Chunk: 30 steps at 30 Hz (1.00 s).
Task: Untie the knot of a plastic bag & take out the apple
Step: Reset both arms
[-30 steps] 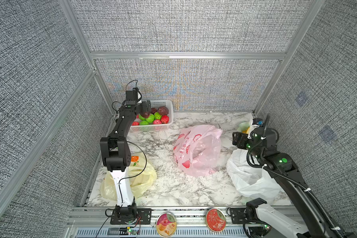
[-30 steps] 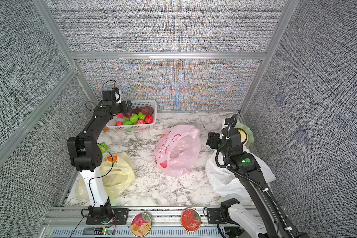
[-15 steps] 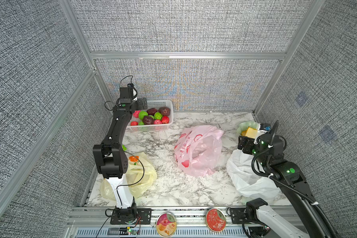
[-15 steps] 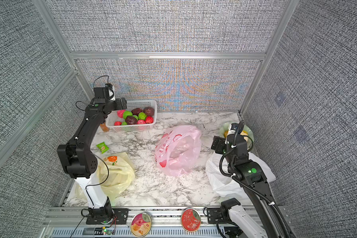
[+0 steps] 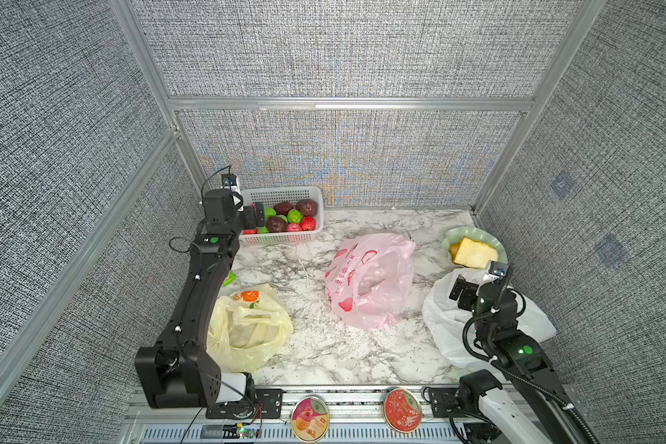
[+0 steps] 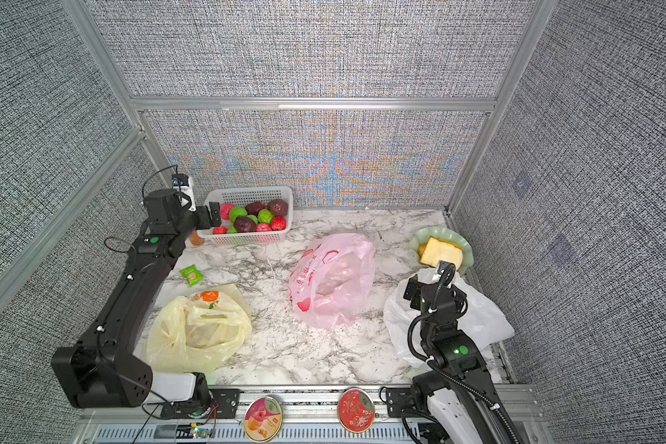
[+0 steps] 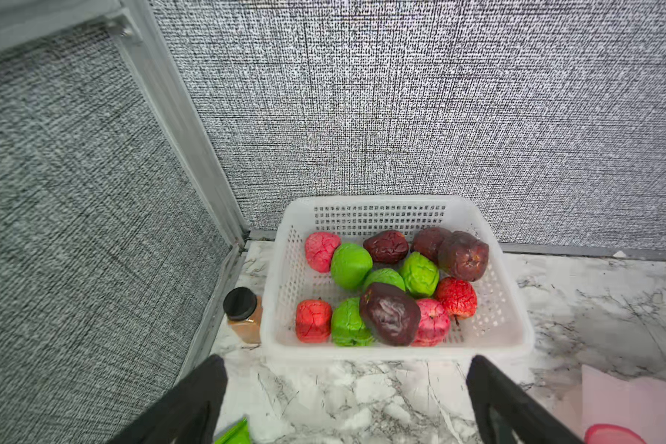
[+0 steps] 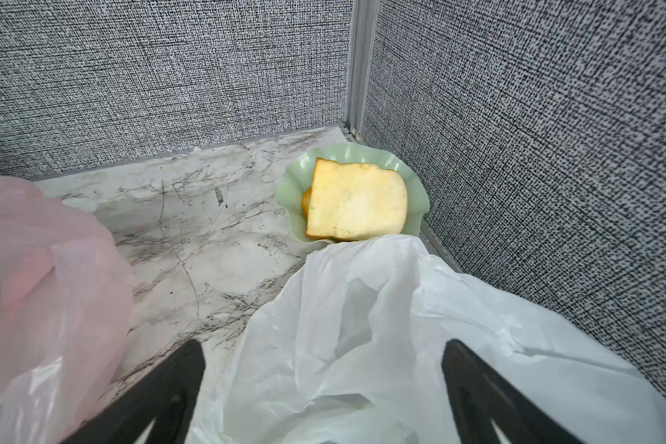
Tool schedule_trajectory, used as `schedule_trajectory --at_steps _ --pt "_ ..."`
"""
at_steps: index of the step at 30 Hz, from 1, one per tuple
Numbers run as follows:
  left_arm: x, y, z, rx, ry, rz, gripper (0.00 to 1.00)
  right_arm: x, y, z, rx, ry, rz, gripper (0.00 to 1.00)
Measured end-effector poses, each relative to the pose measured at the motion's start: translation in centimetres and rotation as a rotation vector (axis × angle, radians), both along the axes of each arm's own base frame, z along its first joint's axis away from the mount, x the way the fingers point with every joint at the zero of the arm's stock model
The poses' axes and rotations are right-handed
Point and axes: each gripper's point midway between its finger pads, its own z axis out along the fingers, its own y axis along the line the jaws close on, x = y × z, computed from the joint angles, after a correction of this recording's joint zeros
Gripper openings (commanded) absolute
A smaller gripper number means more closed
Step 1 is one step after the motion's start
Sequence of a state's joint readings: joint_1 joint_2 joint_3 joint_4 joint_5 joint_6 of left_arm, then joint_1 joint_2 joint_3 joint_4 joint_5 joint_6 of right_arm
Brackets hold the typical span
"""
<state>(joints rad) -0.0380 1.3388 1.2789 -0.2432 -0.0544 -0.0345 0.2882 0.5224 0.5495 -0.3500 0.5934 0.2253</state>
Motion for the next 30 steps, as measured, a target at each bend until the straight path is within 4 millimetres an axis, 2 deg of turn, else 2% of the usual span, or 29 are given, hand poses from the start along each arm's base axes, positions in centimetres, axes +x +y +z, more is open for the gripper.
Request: schedule_trajectory --at_steps 4,11,14,20,23,26,30 --pt "-2.8 0.7 -1.9 0.018 -0.017 0.032 1.00 0.3 -0.2 -1.5 -0.024 -0.053 -0.003 0.99" --pt "-6.4 2.3 -8.7 0.051 0.055 0.109 0.99 1.7 0.1 -4.3 -0.101 -0.112 0.019 0.99" --pt "-7.1 2.5 -11.1 0.053 0.085 0.120 0.99 2.0 0.2 -5.7 -0.139 -0.116 0.029 0.99" --pt "-8.0 2.4 -15.3 0.047 0.103 0.118 1.00 2.9 0.4 -7.0 -0.155 -0.133 0.040 0.99" --pt "-8.6 1.5 -17.4 0.040 0.101 0.058 0.99 3.5 0.0 -8.7 -0.155 -0.104 0.030 0.99" --pt "-9.0 0.5 -18.9 0.037 0.083 -0.002 0.99 4.0 -0.3 -10.7 -0.139 -0.068 0.018 0.99" --pt "-9.3 0.2 -20.0 0.028 0.052 -0.017 1.00 5.0 -0.4 -11.9 -0.133 -0.051 0.013 0.99"
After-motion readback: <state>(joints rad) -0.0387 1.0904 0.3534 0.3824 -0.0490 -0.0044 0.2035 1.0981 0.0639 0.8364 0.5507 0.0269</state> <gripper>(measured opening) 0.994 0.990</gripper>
